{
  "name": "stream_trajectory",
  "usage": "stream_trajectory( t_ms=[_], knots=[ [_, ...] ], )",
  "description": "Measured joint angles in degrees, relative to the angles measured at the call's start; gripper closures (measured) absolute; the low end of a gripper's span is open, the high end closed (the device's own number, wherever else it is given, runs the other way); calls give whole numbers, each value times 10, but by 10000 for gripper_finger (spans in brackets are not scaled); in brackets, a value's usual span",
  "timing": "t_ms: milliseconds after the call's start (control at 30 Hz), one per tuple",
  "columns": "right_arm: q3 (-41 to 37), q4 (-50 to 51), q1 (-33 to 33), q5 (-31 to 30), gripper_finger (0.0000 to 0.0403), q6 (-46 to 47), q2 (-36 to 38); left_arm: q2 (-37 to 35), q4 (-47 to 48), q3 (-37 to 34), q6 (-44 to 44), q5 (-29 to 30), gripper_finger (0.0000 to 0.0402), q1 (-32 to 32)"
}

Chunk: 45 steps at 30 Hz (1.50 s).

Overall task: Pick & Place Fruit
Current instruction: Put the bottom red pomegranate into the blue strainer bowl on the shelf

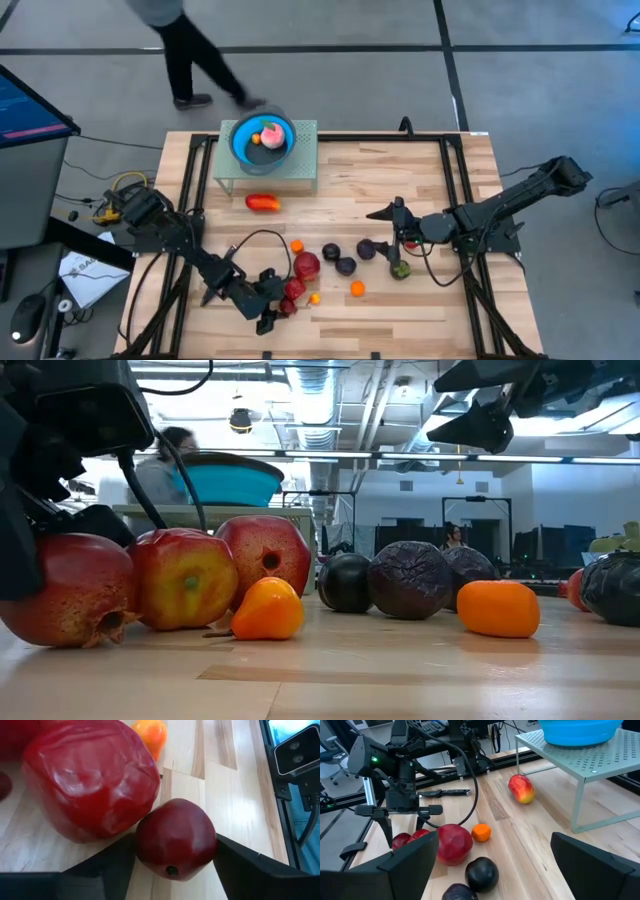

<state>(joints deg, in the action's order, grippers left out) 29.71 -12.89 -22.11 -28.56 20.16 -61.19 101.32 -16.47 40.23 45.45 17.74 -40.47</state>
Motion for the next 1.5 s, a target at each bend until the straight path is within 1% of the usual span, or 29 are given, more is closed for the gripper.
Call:
stream_trajectory(
  t_ms=[133,200,267,433,567,733,800,867,1000,1033,1200,1333,1400,1500],
  knots=[
    [0,0,0,0,24,0,0,0,-1,0,0,0,189,0],
    [0,1,0,0,24,-2,0,0,-2,0,-1,-2,195,0],
    [0,1,0,0,24,-2,0,-1,-4,0,-1,-12,194,0],
    [0,2,0,0,24,-2,0,-18,-4,0,-7,-30,177,0],
    [0,2,0,0,24,-2,0,-55,-2,0,-35,-32,178,0],
    [0,2,0,0,24,-5,0,-123,6,0,-81,-31,187,7],
    [0,2,0,0,24,-7,0,-150,5,0,-96,-23,187,12],
    [0,2,0,0,24,-9,-2,-178,6,-3,-114,2,184,18],
    [-1,-10,-4,-1,24,-13,-40,-219,10,-12,-140,40,181,37],
    [0,-28,-5,0,24,-15,-58,-225,8,-14,-140,45,181,44],
    [-1,-98,-23,1,24,-31,-148,-233,6,-19,-155,50,185,82],
    [0,-137,-43,-1,24,-36,-185,-230,-2,-19,-178,49,181,105],
    [2,-129,-52,-22,24,-34,-186,-229,-17,-19,-189,49,181,114],
    [10,-87,-72,-83,24,-34,-169,-229,-34,-19,-199,50,183,126]
  ],
)
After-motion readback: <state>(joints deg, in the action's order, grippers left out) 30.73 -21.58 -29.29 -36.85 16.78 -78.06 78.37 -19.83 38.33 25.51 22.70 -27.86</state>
